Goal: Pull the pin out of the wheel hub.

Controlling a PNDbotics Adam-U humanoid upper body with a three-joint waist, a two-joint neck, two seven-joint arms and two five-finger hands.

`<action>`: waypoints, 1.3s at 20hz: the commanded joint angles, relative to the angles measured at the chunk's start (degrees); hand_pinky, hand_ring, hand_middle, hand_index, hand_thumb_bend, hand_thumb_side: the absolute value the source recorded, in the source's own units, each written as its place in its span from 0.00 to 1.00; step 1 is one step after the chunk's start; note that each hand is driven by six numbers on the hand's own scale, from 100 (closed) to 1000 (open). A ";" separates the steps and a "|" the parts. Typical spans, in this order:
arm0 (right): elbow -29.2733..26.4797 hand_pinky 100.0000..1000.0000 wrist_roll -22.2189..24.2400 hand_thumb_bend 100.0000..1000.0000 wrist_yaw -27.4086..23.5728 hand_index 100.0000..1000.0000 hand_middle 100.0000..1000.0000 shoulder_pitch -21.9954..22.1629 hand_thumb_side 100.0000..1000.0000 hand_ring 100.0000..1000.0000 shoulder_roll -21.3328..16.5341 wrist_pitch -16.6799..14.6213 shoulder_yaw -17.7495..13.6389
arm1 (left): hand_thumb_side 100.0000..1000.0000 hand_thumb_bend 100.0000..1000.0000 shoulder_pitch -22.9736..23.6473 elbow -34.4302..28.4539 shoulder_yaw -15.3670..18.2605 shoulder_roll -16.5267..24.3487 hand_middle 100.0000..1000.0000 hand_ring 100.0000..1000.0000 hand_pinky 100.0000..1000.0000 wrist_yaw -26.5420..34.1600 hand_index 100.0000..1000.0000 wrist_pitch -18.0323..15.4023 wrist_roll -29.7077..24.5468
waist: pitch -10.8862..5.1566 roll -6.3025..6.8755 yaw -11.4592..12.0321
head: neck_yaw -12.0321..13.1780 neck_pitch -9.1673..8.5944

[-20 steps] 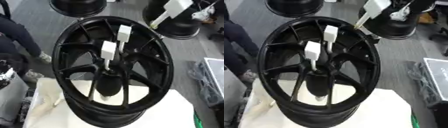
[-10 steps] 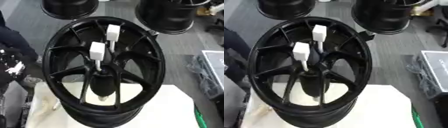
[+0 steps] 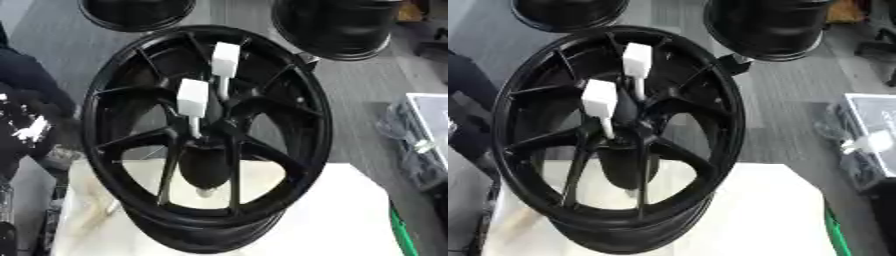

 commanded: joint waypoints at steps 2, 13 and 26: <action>-2.06 0.65 -4.09 0.00 -2.82 0.86 0.78 4.36 0.61 0.87 4.52 3.01 -7.04 | 0.00 0.36 -0.20 -0.94 -0.90 0.33 0.40 0.42 0.49 0.22 0.58 0.12 -0.96 | -1.76 -0.05 1.08 | -1.99 -0.05; -19.37 0.59 -14.87 0.00 -13.56 0.79 0.68 11.78 0.54 0.78 19.69 -6.73 -11.59 | 0.00 0.37 -0.19 -0.73 -2.03 0.03 0.41 0.42 0.49 0.64 0.58 0.32 -2.21 | -2.40 -0.01 3.12 | -3.50 -0.05; -35.09 0.57 -27.47 0.00 -13.17 0.77 0.64 15.10 0.53 0.75 25.45 -5.62 2.48 | 0.00 0.38 -0.59 -0.64 -2.46 -0.28 0.41 0.43 0.49 0.65 0.58 0.05 -2.67 | -1.63 0.87 3.16 | -2.70 -0.05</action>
